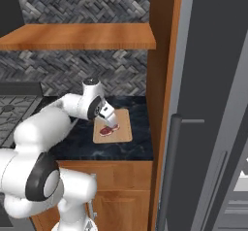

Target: Retrieve the steak from the fridge and place it on the cutting board.

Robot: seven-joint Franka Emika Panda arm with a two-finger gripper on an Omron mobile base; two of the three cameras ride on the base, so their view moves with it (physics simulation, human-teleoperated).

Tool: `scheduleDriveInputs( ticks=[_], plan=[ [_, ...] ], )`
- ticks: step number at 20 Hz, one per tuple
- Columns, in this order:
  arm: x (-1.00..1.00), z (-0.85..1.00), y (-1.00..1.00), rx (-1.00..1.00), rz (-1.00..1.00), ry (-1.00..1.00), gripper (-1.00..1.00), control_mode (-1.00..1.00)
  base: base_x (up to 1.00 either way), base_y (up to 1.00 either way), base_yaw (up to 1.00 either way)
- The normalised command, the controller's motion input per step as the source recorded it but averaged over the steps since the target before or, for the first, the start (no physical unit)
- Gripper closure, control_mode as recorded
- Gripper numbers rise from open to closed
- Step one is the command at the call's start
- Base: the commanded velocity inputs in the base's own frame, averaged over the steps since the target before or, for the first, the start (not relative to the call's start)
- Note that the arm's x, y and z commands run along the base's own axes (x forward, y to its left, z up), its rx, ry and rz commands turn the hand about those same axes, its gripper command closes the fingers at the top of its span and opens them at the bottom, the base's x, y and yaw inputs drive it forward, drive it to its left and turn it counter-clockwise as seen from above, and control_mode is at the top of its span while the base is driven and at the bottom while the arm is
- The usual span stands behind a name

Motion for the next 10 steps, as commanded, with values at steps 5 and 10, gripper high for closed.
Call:
scheduleDriveInputs(
  ticks=[5, 10],
  plan=[
    [-0.92, 0.84, 0.05, 0.0, 0.0, 0.0, -1.0, -1.0, 0.0, 0.0, 0.0],
    [-0.97, 0.37, 0.18, -0.01, 0.0, 0.0, -1.0, -1.0, 0.0, 0.0, 0.0]
  ],
)
